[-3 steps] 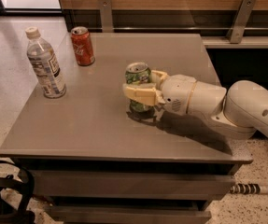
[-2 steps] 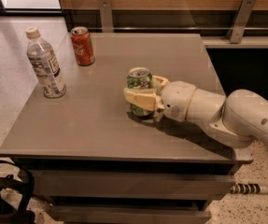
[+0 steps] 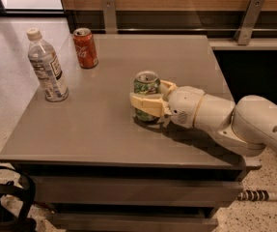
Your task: Place green can upright
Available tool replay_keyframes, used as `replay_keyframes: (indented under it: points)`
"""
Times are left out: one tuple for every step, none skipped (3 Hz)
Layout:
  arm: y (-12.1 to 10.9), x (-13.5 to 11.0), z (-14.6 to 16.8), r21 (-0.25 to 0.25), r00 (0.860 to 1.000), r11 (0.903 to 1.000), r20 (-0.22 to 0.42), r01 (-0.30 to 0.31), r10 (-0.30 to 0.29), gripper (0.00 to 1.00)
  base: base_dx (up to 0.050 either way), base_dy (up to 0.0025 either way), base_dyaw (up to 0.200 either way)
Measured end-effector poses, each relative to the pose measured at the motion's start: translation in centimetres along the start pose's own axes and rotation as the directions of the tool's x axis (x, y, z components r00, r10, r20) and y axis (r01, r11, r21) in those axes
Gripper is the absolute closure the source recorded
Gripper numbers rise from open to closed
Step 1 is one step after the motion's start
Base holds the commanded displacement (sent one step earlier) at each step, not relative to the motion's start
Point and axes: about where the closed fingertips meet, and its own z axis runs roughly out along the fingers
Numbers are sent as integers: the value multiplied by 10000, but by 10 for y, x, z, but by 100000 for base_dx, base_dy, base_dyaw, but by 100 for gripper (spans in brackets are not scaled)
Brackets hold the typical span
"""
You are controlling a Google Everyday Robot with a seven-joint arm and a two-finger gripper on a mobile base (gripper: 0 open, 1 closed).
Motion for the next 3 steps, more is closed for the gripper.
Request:
replay_keyframes:
  points:
    - [1, 0, 1, -13, 10000, 10000, -1, 4, -4, 76, 0, 0, 0]
    - [1, 0, 1, -28, 10000, 10000, -1, 9, -9, 53, 0, 0, 0]
    - [1, 0, 1, -28, 10000, 10000, -1, 9, -9, 30, 0, 0, 0]
